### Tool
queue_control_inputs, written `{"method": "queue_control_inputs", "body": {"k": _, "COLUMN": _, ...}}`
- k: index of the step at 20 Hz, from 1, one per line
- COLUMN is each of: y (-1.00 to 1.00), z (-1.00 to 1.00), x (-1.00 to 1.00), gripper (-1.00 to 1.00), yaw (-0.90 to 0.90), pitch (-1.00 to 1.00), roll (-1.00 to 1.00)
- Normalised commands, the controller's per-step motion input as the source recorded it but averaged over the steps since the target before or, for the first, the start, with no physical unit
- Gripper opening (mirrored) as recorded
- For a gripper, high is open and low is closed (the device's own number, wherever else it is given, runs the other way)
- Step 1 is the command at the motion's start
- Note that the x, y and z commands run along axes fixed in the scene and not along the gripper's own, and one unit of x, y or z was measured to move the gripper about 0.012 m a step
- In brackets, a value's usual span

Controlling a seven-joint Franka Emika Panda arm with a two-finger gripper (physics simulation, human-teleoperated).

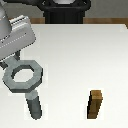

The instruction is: Put the loop with the handle onto the peg.

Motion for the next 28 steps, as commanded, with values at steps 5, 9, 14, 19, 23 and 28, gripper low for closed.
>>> {"method": "queue_control_inputs", "body": {"k": 5, "y": 0.4, "z": -0.23, "x": 0.0, "gripper": -1.0, "yaw": 0.0, "pitch": 0.0, "roll": 0.0}}
{"method": "queue_control_inputs", "body": {"k": 9, "y": 0.0, "z": -0.5, "x": 0.0, "gripper": -1.0, "yaw": 0.0, "pitch": 0.0, "roll": 0.0}}
{"method": "queue_control_inputs", "body": {"k": 14, "y": 0.0, "z": -0.8, "x": 0.0, "gripper": -1.0, "yaw": 0.0, "pitch": 0.0, "roll": 0.0}}
{"method": "queue_control_inputs", "body": {"k": 19, "y": 0.0, "z": 0.0, "x": 0.0, "gripper": 1.0, "yaw": 0.0, "pitch": 0.0, "roll": 0.0}}
{"method": "queue_control_inputs", "body": {"k": 23, "y": 0.0, "z": 0.0, "x": 0.0, "gripper": 1.0, "yaw": 0.0, "pitch": 0.0, "roll": 0.0}}
{"method": "queue_control_inputs", "body": {"k": 28, "y": 0.0, "z": 0.0, "x": 0.0, "gripper": 1.0, "yaw": 0.0, "pitch": 0.0, "roll": 0.0}}
